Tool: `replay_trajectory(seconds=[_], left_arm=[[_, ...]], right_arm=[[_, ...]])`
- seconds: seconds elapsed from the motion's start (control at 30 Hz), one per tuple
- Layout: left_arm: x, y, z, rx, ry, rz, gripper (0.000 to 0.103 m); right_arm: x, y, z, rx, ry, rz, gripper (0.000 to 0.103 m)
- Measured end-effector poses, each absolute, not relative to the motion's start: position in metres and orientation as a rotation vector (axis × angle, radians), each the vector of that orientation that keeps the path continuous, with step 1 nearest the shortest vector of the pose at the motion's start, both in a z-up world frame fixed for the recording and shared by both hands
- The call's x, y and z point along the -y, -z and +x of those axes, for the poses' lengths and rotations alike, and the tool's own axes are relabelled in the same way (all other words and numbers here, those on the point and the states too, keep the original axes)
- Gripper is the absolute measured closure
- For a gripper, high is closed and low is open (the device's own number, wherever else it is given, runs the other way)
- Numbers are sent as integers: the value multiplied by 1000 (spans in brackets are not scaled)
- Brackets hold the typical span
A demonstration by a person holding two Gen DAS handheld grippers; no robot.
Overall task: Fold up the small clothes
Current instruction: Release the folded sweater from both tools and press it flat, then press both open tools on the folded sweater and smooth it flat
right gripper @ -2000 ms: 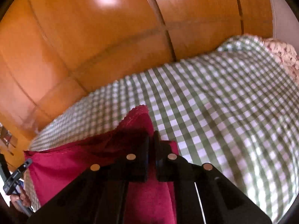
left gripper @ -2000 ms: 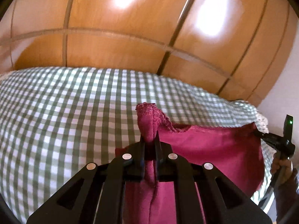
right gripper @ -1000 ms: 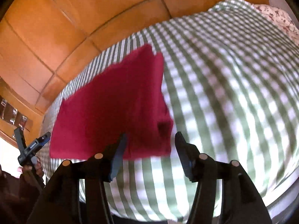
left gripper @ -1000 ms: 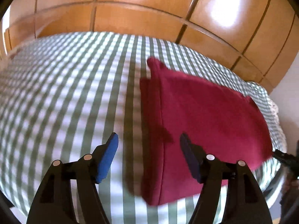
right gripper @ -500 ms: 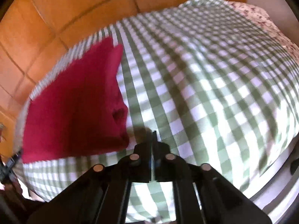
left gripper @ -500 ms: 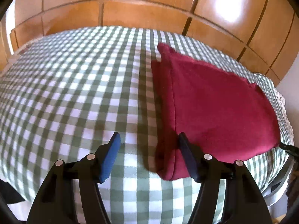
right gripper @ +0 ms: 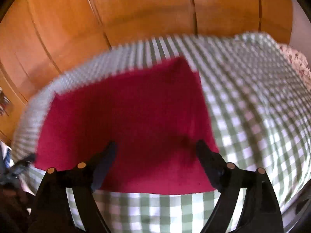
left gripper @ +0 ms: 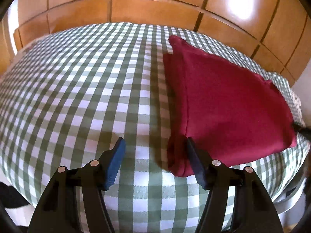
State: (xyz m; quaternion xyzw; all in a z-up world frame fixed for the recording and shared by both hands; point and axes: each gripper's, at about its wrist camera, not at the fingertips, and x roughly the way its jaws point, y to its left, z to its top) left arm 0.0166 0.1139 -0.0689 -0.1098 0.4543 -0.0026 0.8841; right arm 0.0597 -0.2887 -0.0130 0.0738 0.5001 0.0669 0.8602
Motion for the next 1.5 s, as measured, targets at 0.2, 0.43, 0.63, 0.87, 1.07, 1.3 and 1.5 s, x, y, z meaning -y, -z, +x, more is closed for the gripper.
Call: replay_trajectory(seconds=[0.2, 0.43, 0.63, 0.87, 1.07, 1.3, 1.5], left_arm=[[-112, 39, 27, -854, 23, -254, 40], [-74, 12, 91, -796, 73, -168, 40], [-39, 15, 133, -808, 104, -87, 40], [-24, 23, 152, -812, 114, -26, 40], [-25, 31, 162, -820, 114, -5, 40], [-30, 44, 178, -845, 101, -12, 40], [-36, 63, 192, -886, 89, -28, 40]], right_arm=[[289, 17, 50, -1020, -156, 129, 15], [278, -18, 60, -933, -191, 122, 14], [260, -23, 99, -913, -207, 90, 14], [253, -18, 147, -927, -195, 46, 14], [262, -13, 181, -943, -157, 43, 14], [268, 5, 214, -1001, -125, 22, 14], [271, 24, 236, -1035, -115, 31, 12]])
